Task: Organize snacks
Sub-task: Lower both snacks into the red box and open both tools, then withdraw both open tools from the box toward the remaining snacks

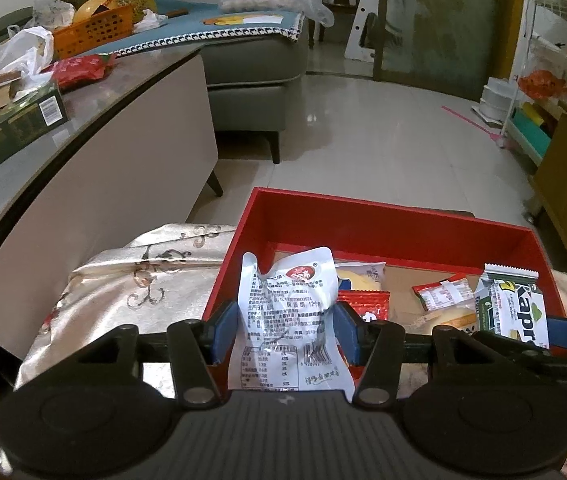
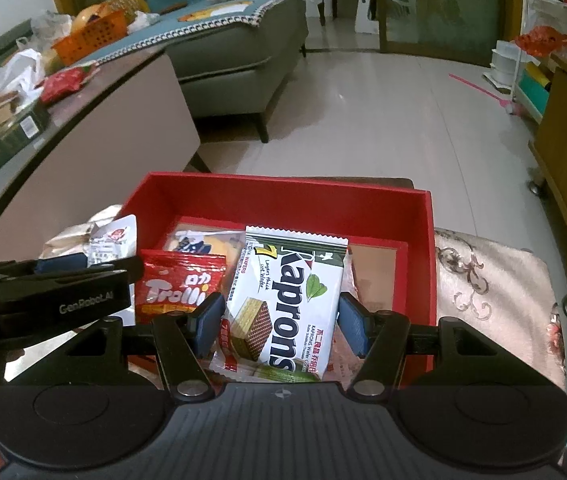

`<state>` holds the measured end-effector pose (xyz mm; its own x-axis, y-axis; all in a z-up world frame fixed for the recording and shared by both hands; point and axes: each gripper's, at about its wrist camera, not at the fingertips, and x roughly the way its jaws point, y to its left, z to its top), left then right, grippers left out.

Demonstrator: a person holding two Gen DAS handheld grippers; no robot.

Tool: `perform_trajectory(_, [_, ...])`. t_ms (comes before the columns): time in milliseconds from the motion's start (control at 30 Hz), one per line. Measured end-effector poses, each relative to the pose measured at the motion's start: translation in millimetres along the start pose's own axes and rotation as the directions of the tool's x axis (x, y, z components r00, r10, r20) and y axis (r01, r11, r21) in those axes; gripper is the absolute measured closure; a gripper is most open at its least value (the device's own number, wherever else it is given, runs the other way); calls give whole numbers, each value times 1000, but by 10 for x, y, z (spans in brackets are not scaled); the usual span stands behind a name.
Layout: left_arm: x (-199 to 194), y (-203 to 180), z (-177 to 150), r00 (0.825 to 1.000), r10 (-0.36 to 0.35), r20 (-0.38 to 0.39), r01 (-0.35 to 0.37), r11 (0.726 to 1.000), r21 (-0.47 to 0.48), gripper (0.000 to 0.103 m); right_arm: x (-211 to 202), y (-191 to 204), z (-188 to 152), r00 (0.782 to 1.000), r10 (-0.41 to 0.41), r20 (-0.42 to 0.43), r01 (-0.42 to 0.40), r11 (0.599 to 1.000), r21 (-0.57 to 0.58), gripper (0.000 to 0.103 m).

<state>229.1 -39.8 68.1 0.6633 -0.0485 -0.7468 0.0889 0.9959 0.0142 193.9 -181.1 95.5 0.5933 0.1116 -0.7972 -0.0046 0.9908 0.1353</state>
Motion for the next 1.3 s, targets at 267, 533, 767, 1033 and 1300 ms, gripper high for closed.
perform_trajectory(267, [141,-21,17,1000,8,-15,-7,1000,3,57,121,12,3,1000,-4,-20,4,1000,-15,35])
perform_trajectory(533, [250,-53,-16,999,9,-52,-9,1000,6,55,242,-2,5,999,-13,-44,12,1000,-22,34])
perform_trajectory(767, [256,-87,-33,998,17,-61,-16,1000,27,52,253,0,1,999,-17,-45,16,999,-28,33])
perform_trajectory(1033, [222,-94,-19,998,19,-52,-17,999,32,45,235,-32,3,999,-14,-41,13,1000,-17,33])
perform_trajectory(1300, [87,-64,-13,999,13,-39,-12,1000,27,45,89,-15,-3,1000,-8,-18,7,1000,-17,33])
